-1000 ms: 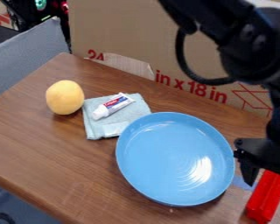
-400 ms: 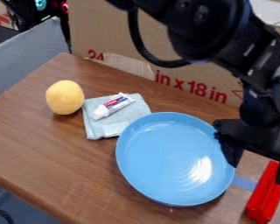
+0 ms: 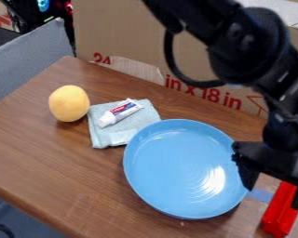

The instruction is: Put the red object on the cloth

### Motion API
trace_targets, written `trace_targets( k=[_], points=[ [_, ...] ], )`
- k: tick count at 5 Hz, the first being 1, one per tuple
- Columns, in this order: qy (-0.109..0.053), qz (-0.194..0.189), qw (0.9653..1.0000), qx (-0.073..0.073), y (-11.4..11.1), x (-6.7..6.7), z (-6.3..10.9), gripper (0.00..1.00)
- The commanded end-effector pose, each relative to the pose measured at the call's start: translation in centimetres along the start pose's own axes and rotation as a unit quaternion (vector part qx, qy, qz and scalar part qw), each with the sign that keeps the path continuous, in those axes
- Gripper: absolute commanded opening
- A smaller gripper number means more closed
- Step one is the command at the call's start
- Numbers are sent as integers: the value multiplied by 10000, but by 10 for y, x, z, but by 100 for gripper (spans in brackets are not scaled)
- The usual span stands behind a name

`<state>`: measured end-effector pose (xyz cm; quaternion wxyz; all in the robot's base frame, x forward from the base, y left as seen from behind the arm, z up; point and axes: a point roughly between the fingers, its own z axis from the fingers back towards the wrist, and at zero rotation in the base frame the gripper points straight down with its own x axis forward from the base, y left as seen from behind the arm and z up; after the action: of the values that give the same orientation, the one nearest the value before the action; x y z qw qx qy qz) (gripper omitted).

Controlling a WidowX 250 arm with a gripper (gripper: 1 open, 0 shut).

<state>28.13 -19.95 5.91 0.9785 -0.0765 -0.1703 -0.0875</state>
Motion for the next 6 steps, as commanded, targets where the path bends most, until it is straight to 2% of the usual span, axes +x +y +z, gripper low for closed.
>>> trace_targets(
  k=[1,2,3,4,5,6],
  points=[
    [-404,-47,9990,-167,-3,9,19,100],
    [-357,-24,9992,-170,-3,7,2,100],
    [-226,-17,9996,-141,-5,9,-9,100],
    [-85,1,9999,-134,-14,3,-12,100],
    [-33,50,9999,-140,-16,-10,-22,100],
    [-9,-9,9999,-129,-27,-21,-22,100]
  ],
)
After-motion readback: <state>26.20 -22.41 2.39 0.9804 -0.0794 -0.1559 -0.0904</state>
